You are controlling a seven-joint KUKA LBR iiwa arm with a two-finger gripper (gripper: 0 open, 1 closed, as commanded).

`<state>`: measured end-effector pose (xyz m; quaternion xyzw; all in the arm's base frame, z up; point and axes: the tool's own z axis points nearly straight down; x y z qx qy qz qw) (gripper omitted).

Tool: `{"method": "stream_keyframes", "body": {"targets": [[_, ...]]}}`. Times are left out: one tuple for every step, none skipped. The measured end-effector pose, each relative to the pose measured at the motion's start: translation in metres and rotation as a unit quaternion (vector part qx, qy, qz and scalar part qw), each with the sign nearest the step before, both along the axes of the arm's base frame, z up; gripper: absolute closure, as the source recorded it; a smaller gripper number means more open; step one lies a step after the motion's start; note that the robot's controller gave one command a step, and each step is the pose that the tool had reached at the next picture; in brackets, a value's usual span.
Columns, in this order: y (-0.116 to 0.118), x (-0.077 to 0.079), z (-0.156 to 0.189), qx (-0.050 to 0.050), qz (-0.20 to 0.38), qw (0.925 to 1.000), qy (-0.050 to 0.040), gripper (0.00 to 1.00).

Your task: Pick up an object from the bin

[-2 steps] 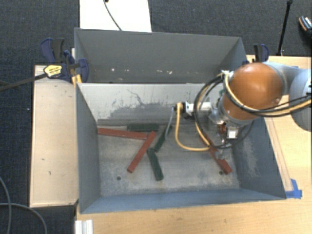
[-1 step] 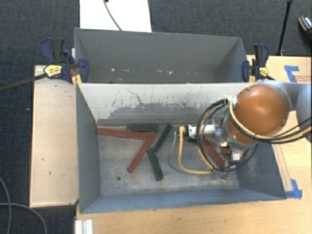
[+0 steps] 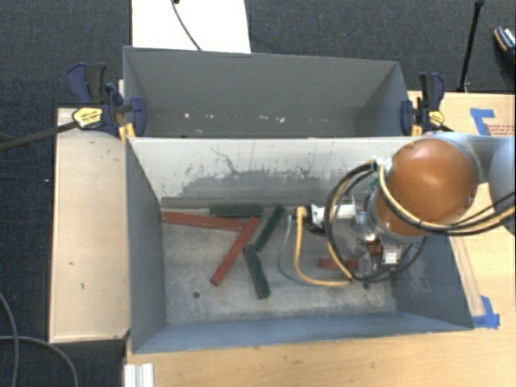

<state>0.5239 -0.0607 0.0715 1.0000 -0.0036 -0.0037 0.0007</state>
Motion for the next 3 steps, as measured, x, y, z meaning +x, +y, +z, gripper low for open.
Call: {"method": "stream_keyframes", "body": {"targets": [[0.001,-0.007,0.097,0.001,-0.005,1.0,-0.0058,1.0],[0.076,0.016,0.072,0.004,0.003,1.0,-0.0024,1.0],[0.125,0.038,0.055,0.003,0.005,1.0,-0.0028,1.0]]}}
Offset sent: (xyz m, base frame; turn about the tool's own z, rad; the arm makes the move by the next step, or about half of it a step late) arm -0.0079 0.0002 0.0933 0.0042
